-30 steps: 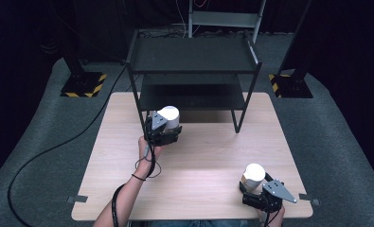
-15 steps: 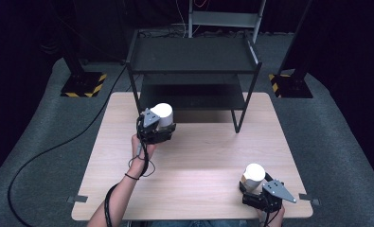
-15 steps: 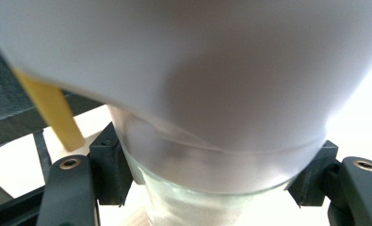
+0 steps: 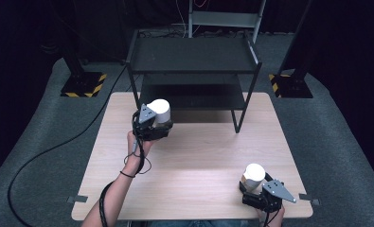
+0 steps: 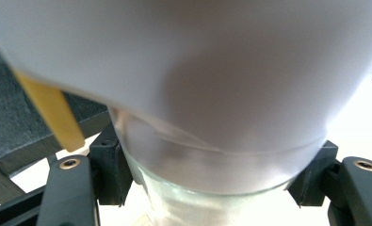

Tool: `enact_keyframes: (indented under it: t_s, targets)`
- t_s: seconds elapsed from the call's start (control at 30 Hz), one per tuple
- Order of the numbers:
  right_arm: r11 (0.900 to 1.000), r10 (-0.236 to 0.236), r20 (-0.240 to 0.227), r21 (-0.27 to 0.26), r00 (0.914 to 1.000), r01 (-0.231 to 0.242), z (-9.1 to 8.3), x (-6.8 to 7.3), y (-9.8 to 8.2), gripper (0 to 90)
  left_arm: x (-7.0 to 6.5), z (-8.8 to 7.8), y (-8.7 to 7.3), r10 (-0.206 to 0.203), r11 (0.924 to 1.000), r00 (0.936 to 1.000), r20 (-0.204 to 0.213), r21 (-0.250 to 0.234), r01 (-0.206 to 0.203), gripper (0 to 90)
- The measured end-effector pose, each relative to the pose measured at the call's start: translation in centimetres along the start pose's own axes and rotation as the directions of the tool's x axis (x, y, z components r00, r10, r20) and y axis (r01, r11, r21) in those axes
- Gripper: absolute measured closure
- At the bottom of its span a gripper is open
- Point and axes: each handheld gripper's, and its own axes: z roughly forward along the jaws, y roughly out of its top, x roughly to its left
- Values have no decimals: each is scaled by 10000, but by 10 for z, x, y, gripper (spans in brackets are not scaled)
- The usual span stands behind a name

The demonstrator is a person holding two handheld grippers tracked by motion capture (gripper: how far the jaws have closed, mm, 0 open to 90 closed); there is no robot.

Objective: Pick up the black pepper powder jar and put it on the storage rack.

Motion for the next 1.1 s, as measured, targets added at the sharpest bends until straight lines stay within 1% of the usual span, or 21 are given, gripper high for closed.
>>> enact_keyframes:
  t_s: [0.2, 0.43, 0.77, 0.87, 0.93, 1.1]
  targets:
    - [10000, -6, -14, 32, 10000, 6, 0, 0, 1, 0, 1, -3, 7, 43, 10000, 10000, -4, -37, -43, 305]
    - [10000, 23, 5, 13, 10000, -23, 0, 0, 0, 0, 5, -7, 14, 62, 9999, 9999, 90, -102, -61, 305]
    - [10000, 60, -34, -21, 10000, -61, 0, -1, 0, 0, 7, -12, 27, 224, 9997, 9995, 204, -110, -221, 305]
    - [10000, 66, -31, -21, 10000, -66, 0, -1, 0, 0, 8, -13, 29, 219, 9997, 9995, 205, -107, -217, 305]
    - [10000, 83, -27, -20, 10000, -83, 0, -1, 0, 0, 10, -13, 30, 125, 9999, 9997, 231, -112, -122, 305]
    - [10000, 73, -33, -14, 10000, -74, 0, -1, 0, 0, 11, -15, 34, 167, 9998, 9996, 215, -147, -164, 305]
